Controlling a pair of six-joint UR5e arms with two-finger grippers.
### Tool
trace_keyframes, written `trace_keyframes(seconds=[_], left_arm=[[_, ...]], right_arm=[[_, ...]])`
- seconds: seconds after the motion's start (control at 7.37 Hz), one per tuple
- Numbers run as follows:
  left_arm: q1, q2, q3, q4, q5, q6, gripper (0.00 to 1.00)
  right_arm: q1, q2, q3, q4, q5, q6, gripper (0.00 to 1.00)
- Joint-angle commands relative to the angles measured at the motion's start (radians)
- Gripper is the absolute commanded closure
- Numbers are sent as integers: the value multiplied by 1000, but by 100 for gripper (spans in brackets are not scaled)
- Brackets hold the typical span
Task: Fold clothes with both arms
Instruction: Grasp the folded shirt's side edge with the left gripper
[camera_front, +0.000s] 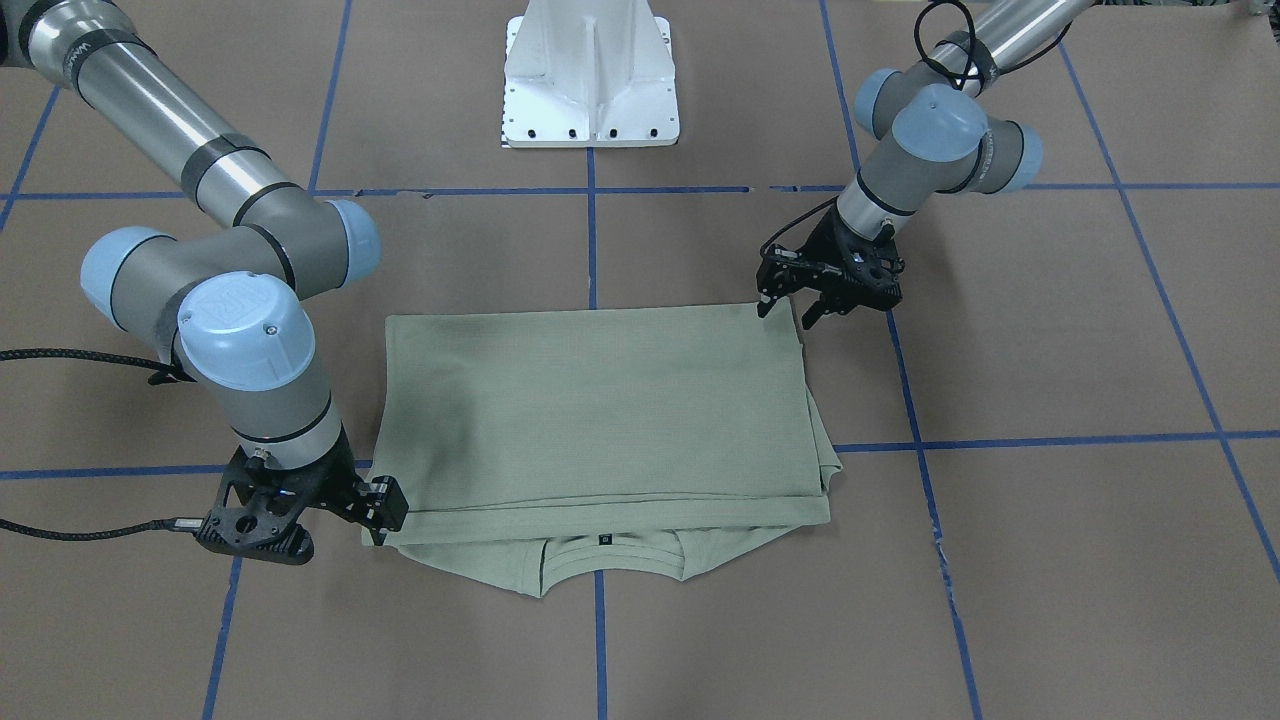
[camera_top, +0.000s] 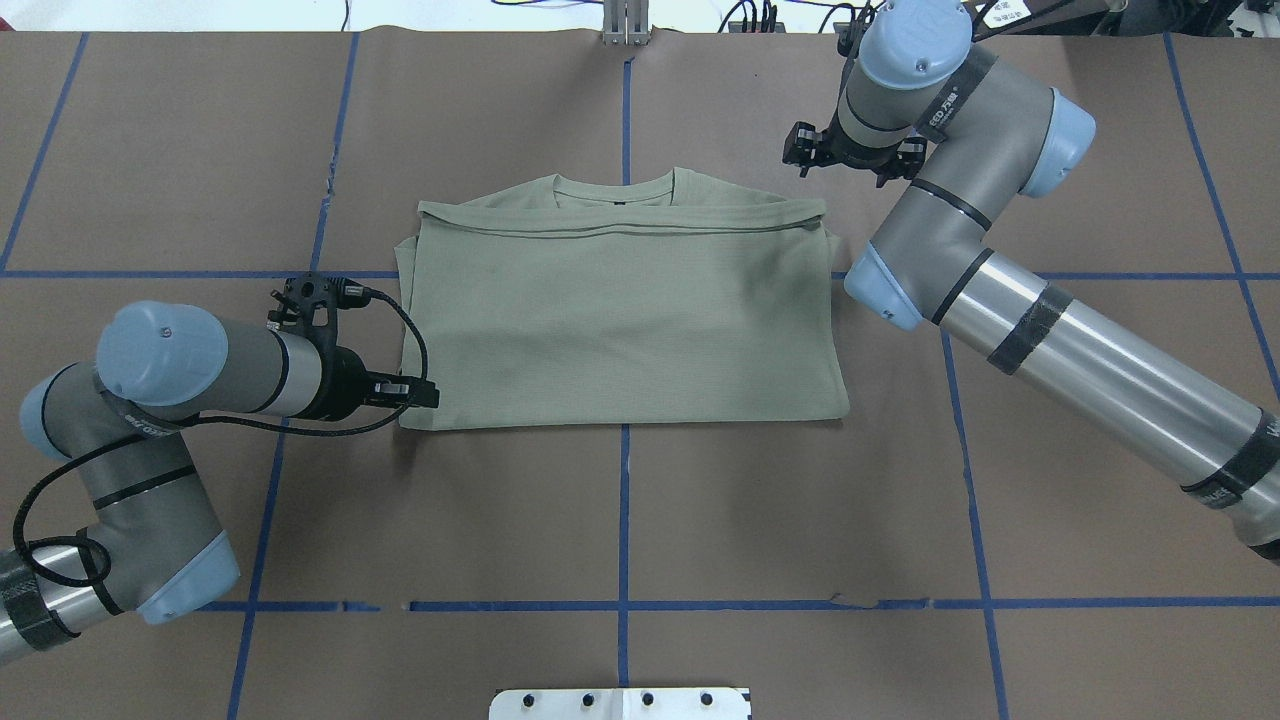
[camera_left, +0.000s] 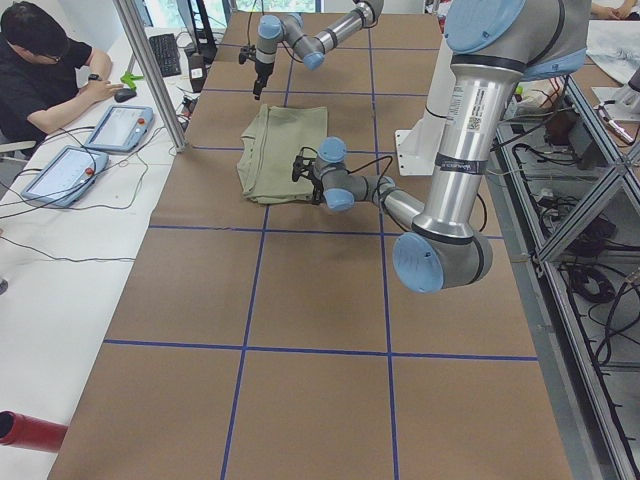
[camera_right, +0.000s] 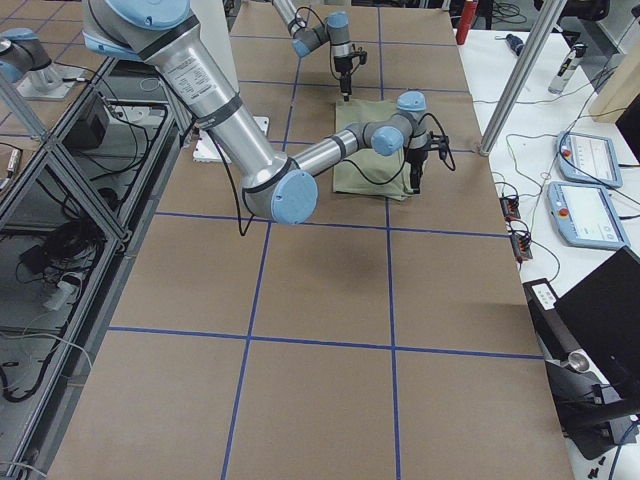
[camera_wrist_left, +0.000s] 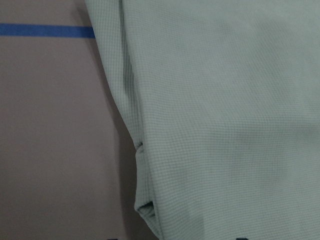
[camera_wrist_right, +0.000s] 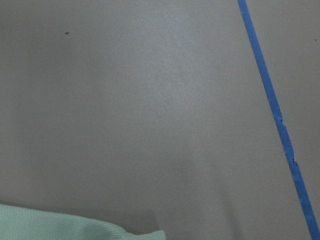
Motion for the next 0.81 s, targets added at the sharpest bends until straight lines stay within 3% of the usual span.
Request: trace_keyframes(seconds=[0.0,0.14,0.27,0.54,0.68], left_arm=[[9,1,-7,1,0,-4,35],[17,1,-6,1,2,-4,35],[23,3,-6,3,2,-4,42],[28,3,-4,3,2,-4,43],[28,3,-6,3,0,-4,64]], right_arm=[[0,-1,0,-1,0,0,0],[0,-3,0,0,0,0,0],[0,-4,0,0,0,0,0],[0,-4,0,-1,0,0,0],[0,-6,0,-1,0,0,0]])
